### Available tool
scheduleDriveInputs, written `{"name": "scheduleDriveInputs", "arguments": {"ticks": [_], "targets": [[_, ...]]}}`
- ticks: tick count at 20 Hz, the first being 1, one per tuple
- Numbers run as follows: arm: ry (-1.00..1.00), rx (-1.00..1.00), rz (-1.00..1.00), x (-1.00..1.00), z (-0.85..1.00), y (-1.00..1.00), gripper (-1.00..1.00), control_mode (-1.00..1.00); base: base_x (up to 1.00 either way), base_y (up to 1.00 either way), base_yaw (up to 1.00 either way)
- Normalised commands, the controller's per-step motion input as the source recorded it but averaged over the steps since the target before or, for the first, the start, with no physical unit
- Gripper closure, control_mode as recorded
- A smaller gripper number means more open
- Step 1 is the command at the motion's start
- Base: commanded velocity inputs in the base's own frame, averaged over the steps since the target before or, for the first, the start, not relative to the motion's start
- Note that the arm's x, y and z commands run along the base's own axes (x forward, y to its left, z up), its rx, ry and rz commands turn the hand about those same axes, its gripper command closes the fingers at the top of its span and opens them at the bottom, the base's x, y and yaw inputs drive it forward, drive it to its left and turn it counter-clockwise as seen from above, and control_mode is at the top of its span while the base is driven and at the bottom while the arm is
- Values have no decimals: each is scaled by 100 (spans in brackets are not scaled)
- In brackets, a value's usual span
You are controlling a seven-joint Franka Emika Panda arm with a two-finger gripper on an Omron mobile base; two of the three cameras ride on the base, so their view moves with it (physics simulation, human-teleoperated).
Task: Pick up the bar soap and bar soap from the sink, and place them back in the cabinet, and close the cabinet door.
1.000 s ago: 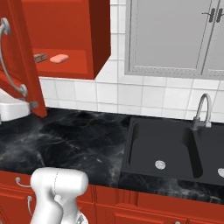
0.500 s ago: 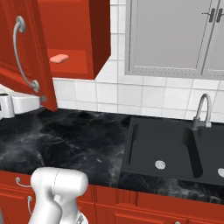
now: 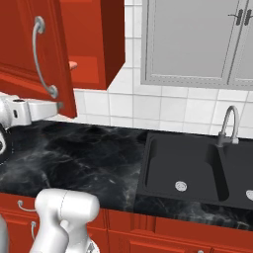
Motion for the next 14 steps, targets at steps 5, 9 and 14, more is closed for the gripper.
{"name": "scheduleDriveInputs", "arguments": {"ticks": [5, 9, 14], "targets": [[-3, 1, 0, 55, 0, 0, -100, -100, 0, 0, 0], [-5, 2, 0, 48, 0, 0, -100, -100, 0, 0, 0], [-6, 3, 1, 45, 0, 0, -100, -100, 0, 0, 0]]}}
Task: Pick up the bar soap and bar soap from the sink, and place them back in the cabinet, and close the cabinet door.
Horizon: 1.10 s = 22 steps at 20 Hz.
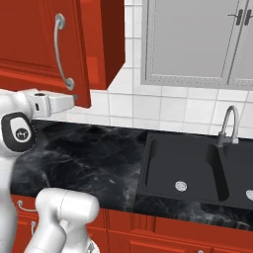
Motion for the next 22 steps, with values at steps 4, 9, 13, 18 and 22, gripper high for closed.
{"name": "scheduleDriveInputs", "arguments": {"ticks": [4, 9, 13, 18, 22], "targets": [[-7, 3, 1, 46, 0, 0, -100, -100, 0, 0, 0], [-7, 3, 1, 43, 0, 0, -100, -100, 0, 0, 0], [-7, 3, 0, 44, 0, 0, -100, -100, 0, 0, 0], [-6, 2, 0, 41, 0, 0, -100, -100, 0, 0, 0], [-6, 0, 0, 38, 0, 0, -100, -100, 0, 0, 0]]}}
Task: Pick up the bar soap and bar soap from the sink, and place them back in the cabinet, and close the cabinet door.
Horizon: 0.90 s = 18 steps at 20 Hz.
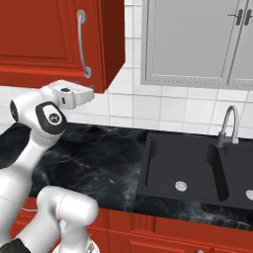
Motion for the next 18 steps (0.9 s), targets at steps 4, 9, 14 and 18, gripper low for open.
{"name": "scheduleDriveInputs", "arguments": {"ticks": [4, 9, 14, 18], "targets": [[-3, 1, 0, 29, 1, 0, -100, -100, 0, 0, 0], [0, 0, 0, 26, 0, 0, -100, -100, 0, 0, 0], [0, 0, 0, 22, 5, 0, -100, -100, 0, 0, 0], [0, 1, 0, 16, 8, 0, -100, -100, 0, 0, 0]]}}
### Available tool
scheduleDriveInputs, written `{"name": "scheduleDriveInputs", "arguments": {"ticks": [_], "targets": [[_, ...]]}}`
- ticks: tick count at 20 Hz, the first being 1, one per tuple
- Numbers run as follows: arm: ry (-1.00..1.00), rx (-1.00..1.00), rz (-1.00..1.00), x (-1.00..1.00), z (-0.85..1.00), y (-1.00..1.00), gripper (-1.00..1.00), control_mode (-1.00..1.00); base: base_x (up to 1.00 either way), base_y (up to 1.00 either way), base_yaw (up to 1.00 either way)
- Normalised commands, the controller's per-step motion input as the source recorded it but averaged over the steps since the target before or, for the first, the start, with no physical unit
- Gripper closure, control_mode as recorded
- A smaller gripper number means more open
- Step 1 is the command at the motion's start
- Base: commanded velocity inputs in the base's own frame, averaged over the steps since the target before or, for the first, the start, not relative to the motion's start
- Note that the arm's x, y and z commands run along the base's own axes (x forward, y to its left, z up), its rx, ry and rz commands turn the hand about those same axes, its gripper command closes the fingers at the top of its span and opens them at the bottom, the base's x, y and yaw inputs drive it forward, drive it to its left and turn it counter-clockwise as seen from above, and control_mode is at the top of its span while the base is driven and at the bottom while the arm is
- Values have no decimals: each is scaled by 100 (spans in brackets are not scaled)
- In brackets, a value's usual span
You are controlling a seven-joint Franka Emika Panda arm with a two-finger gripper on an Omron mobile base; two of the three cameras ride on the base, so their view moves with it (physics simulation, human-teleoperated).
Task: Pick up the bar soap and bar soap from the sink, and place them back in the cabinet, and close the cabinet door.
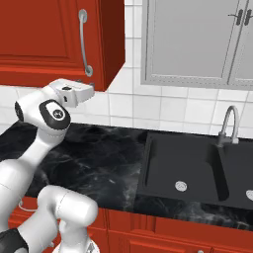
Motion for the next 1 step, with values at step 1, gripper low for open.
{"name": "scheduleDriveInputs", "arguments": {"ticks": [1], "targets": [[0, 0, 0, 14, 4, 0, -100, -100, 0, 0, 0]]}}
